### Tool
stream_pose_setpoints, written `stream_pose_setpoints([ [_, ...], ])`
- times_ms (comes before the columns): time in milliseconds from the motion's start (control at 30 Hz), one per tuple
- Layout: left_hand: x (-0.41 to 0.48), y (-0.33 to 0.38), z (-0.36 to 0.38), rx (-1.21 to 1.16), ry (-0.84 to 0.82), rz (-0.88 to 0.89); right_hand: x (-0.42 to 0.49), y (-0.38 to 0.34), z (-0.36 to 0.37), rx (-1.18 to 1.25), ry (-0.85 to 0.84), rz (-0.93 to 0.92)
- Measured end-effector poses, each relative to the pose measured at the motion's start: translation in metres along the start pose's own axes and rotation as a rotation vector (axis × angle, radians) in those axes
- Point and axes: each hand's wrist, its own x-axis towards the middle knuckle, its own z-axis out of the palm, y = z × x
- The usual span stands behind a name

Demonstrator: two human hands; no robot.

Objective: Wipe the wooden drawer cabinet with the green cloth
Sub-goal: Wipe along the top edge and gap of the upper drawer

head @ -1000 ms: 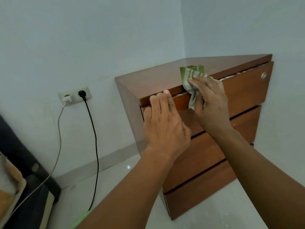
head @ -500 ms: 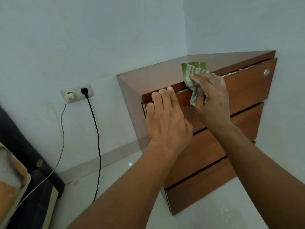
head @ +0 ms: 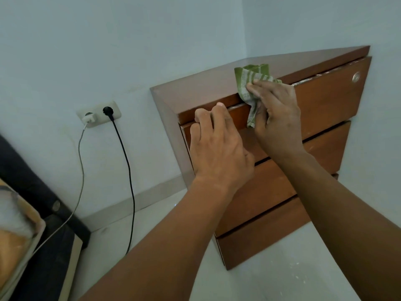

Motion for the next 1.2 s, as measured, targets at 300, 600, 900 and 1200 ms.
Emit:
stream_pose_setpoints([
  [300, 0.0, 0.0, -0.008, 0.002, 0.008, 0.001, 0.002, -0.002, -0.011, -0.016, -0.032, 0.009],
  [600, 0.002, 0.001, -0.018, 0.038, 0.006, 0.024, 0.003, -0.006, -0.017, 0.0, -0.061, 0.032],
  [900, 0.003, 0.003, -0.024, 0.007, 0.024, 0.029, 0.01, -0.006, -0.026, -0.001, -0.054, 0.028],
  [1200, -0.018, -0.02, -0.004, -0.087, 0.113, -0.004, 0.01, -0.004, -0.031, 0.005, -0.136, 0.04],
])
